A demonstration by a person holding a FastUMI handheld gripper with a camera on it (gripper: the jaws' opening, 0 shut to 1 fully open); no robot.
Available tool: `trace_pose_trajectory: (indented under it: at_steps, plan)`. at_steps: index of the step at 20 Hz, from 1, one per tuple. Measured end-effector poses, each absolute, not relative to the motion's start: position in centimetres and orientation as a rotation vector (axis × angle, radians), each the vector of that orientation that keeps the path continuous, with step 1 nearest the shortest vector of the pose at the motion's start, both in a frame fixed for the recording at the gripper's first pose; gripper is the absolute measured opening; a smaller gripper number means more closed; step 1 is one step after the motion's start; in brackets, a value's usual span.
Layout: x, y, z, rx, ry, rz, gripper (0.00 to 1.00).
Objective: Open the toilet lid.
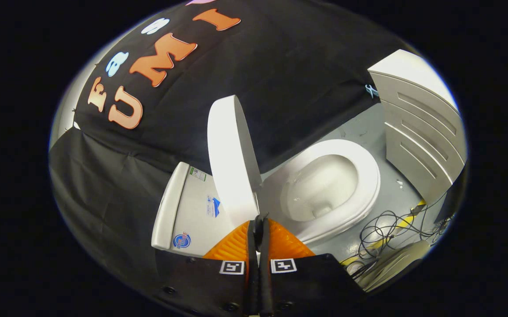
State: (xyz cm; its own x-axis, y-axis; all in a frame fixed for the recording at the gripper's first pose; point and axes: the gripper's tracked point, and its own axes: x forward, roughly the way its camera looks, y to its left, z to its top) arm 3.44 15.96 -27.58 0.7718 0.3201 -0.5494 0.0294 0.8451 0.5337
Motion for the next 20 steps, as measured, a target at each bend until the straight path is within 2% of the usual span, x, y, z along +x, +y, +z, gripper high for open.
trace_pose_trajectory:
  at_steps: [20]
  plan:
    - [1.7, 27.9, -25.0, 0.376, 0.66, 0.293, 0.08]
